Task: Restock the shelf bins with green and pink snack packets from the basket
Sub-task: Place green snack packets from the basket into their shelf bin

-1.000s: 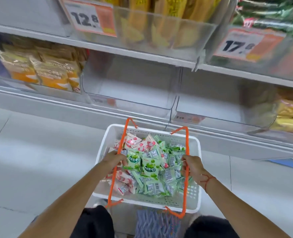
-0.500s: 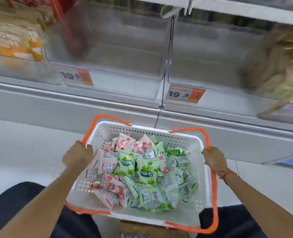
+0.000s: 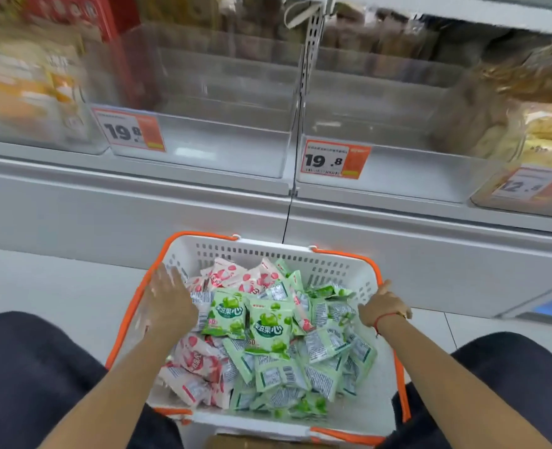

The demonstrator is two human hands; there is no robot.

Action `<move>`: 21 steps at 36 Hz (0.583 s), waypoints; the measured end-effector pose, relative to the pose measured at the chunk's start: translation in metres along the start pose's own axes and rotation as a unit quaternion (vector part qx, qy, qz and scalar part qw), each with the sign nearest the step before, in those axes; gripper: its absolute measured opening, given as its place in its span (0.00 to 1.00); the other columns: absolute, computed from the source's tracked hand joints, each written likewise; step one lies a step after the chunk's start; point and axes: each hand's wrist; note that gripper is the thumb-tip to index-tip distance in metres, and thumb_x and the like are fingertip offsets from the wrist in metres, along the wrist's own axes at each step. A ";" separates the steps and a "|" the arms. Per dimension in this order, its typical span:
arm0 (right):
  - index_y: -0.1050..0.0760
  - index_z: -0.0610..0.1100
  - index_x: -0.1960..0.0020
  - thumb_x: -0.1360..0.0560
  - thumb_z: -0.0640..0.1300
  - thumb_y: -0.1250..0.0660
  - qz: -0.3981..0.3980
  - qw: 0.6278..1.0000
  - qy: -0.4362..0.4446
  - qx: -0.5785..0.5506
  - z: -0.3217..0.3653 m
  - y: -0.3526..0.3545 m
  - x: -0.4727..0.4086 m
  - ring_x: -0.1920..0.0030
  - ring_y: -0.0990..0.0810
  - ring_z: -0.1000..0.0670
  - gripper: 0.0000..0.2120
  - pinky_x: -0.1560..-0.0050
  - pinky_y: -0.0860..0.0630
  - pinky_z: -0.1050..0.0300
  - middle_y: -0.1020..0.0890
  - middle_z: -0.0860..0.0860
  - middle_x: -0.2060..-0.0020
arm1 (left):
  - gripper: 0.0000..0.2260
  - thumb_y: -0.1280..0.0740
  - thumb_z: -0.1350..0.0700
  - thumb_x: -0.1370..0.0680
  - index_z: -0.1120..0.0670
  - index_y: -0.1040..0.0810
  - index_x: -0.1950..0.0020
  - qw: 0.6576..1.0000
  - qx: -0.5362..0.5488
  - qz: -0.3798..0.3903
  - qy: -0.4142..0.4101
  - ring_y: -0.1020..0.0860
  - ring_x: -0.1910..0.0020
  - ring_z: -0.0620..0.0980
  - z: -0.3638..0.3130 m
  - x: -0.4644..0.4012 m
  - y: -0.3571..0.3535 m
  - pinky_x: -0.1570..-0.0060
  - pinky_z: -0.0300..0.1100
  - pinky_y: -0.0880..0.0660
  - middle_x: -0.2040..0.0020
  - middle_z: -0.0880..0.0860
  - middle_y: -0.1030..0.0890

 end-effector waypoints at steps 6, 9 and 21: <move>0.51 0.38 0.25 0.24 0.54 0.38 -0.044 0.999 -0.013 -0.003 0.015 0.023 0.014 0.33 0.33 0.41 0.37 0.36 0.30 0.48 0.37 0.41 0.30 | 0.19 0.42 0.56 0.19 0.54 0.34 0.28 0.965 0.143 0.026 -0.218 0.34 0.30 0.55 -0.068 0.020 0.012 0.33 0.49 0.34 0.28 0.56 0.33; 0.40 0.39 0.30 0.23 0.48 0.41 -0.164 0.965 0.177 -0.106 0.030 0.023 0.024 0.38 0.29 0.43 0.25 0.41 0.28 0.51 0.31 0.41 0.36 | 0.19 0.39 0.53 0.21 0.55 0.31 0.30 0.949 0.135 0.105 -0.265 0.29 0.36 0.56 -0.090 0.023 0.016 0.38 0.50 0.29 0.31 0.56 0.30; 0.30 0.43 0.62 0.28 0.48 0.27 0.139 0.889 0.395 -0.187 0.083 0.040 0.055 0.66 0.30 0.52 0.14 0.66 0.34 0.61 0.28 0.49 0.66 | 0.17 0.34 0.53 0.22 0.58 0.25 0.35 0.925 0.083 0.207 -0.308 0.27 0.37 0.56 -0.090 -0.003 0.057 0.41 0.45 0.31 0.34 0.57 0.25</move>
Point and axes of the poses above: each hand's wrist, its own x-axis away from the middle knuckle, its own y-axis out of the back of the hand, z = x × y
